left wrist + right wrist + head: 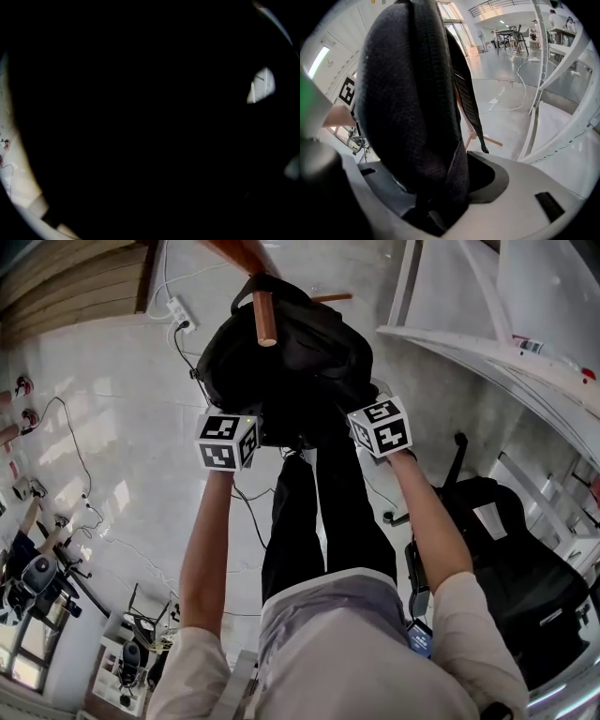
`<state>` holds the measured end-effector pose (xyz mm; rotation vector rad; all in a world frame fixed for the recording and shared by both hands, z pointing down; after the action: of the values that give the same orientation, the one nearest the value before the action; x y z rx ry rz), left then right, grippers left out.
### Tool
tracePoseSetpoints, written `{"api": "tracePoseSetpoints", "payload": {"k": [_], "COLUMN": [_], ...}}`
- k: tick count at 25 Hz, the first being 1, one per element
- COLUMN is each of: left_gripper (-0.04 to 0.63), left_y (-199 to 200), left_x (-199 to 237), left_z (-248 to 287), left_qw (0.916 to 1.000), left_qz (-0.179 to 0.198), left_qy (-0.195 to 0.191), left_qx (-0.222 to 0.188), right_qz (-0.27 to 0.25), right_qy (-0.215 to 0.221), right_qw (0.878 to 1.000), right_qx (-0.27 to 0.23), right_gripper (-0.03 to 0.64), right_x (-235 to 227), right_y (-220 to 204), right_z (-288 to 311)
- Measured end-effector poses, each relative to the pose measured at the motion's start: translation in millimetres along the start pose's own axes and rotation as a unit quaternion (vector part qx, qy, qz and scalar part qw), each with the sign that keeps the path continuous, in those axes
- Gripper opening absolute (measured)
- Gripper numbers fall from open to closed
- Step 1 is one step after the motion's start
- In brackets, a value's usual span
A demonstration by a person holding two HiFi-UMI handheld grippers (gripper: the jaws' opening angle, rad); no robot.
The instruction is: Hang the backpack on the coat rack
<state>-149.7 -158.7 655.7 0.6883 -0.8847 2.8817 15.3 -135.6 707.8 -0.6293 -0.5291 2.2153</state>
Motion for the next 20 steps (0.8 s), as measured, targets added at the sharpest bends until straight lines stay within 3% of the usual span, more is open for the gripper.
{"api": "tracePoseSetpoints", "payload": {"k": [12, 20], "left_gripper": [0.140, 0.166], "left_y": [5.2, 7.6], "left_x": [16.8, 30.4], "left_z": [13.6, 22.6], "left_qw": [0.9992, 0.9963], "left_qz": [0.029, 0.051], "left_qy": [0.027, 0.068], "left_qx": [-0.004, 0.014], "right_qz": [-0.028, -0.038], "right_qy": [-0.013, -0.030], "right_qw": [0.999, 0.998], "right_qx": [0.025, 0.045], "right_gripper": [0.218, 0.218], "right_x": [-17.2, -33.4], "right_y": [3.8, 12.1], "right_z": [19.9, 30.0]}}
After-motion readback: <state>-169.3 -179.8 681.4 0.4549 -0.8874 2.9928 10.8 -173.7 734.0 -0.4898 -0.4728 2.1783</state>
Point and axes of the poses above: the fingertips, and each gripper's own axes: z forward along the fingers, x to its left, y out of its top, the point moved 1 cm from there along -z, backward along the fingers, and after that the axes turned 15 degrees about -z, right-handed, at the moved point
